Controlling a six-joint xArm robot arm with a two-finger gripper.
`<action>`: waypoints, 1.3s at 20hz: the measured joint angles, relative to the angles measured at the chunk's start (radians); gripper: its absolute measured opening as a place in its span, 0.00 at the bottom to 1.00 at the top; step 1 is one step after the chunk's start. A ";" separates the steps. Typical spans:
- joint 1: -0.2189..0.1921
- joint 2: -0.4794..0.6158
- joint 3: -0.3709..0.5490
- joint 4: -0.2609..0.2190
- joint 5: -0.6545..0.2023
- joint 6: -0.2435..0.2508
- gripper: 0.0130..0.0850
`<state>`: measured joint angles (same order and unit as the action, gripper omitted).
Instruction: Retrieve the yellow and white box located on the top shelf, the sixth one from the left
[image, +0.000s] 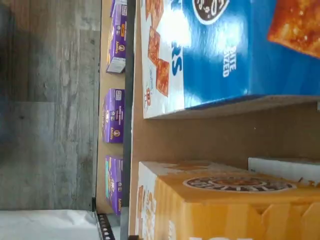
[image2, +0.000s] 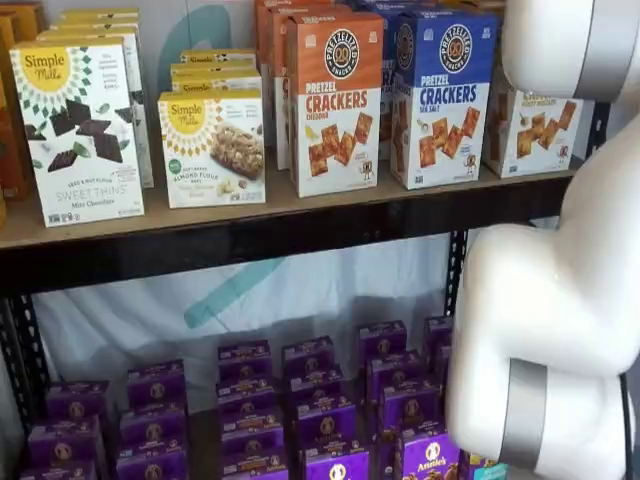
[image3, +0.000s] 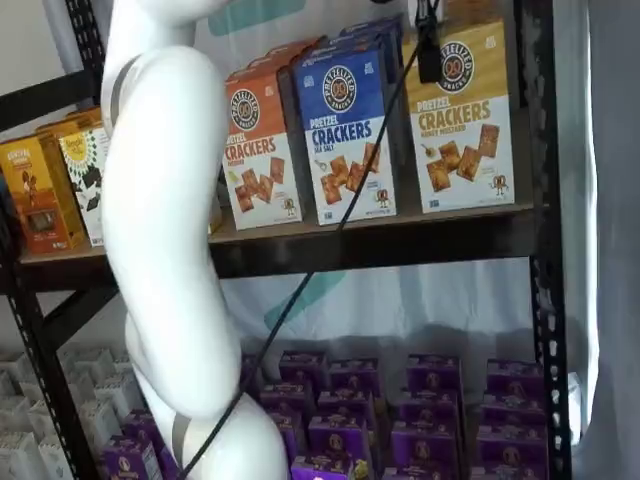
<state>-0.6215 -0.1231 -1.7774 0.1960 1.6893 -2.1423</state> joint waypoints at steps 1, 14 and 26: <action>0.000 0.001 -0.002 0.000 0.002 0.001 0.94; 0.004 0.008 -0.017 0.004 0.007 0.007 0.72; -0.029 -0.017 -0.022 0.022 0.050 -0.013 0.72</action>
<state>-0.6504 -0.1404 -1.7990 0.2176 1.7392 -2.1548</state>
